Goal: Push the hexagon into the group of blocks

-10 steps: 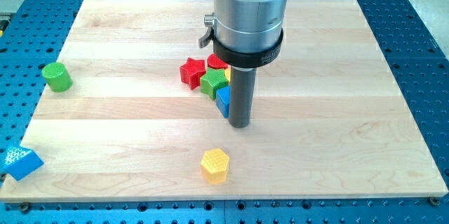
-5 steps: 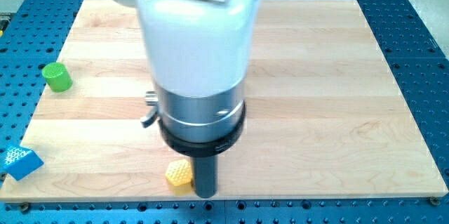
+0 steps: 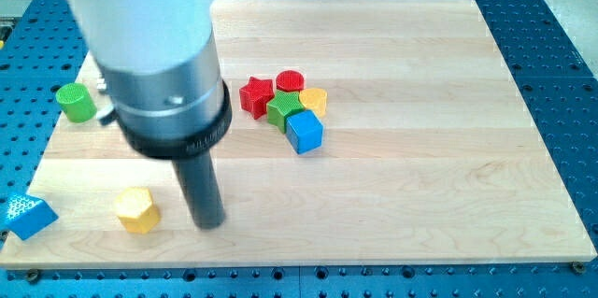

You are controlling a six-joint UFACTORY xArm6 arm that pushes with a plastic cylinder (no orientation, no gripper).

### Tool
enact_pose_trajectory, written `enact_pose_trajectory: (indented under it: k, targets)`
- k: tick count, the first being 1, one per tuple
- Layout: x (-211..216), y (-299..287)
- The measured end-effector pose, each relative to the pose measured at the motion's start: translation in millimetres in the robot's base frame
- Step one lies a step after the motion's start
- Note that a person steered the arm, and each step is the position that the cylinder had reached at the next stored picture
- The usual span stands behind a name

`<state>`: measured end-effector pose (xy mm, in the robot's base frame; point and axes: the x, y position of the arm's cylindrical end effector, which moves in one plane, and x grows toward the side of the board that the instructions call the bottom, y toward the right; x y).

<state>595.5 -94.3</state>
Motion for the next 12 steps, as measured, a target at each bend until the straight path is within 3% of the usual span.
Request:
enact_pose_trajectory:
  k: [1, 2, 3, 4, 5, 6, 7, 9, 11, 12]
  targets:
    - [22, -6]
    - [18, -60]
    - [-1, -84]
    - [-34, -47]
    - [-40, -54]
    - [-31, -119]
    - [-46, -129]
    - [-77, -1]
    - [-96, -38]
    - [-108, -9]
